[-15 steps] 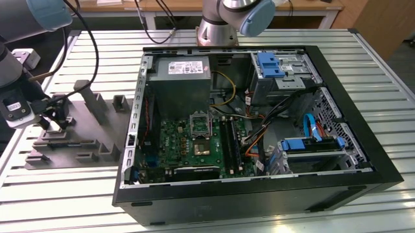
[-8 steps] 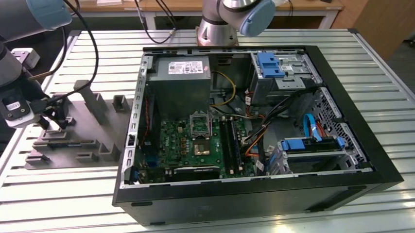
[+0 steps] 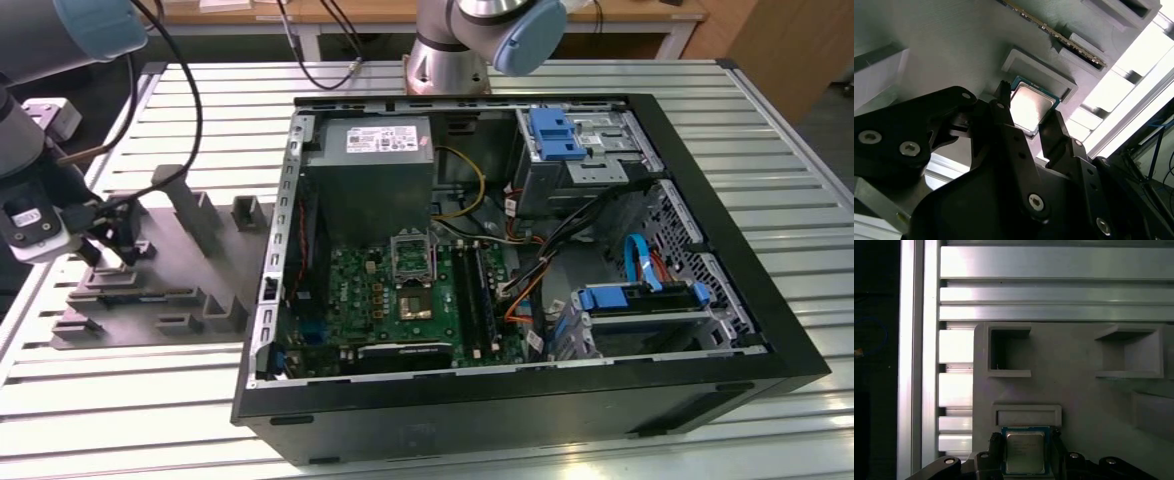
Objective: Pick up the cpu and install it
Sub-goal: 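Pick up the cpu and move it towards the insertion slot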
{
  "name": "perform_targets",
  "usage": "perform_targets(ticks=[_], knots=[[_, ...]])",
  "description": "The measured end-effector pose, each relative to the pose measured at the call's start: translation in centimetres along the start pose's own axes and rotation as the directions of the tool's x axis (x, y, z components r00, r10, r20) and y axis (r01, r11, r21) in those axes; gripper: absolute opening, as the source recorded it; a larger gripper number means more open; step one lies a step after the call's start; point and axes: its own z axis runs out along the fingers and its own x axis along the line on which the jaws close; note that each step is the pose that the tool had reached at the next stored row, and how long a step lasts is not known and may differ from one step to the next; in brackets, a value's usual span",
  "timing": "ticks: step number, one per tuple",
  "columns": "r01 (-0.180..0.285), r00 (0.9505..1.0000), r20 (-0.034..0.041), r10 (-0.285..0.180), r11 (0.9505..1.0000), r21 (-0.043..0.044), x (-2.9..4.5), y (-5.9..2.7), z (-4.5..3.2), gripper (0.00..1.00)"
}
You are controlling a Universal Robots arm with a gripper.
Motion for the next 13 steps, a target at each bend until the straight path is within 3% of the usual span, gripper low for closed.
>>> perform_targets(ticks=[13], knots=[[0.000,1.0000,0.0003,0.000,1.0000,-0.0002,-0.01,0.03,-0.58,0.47]])
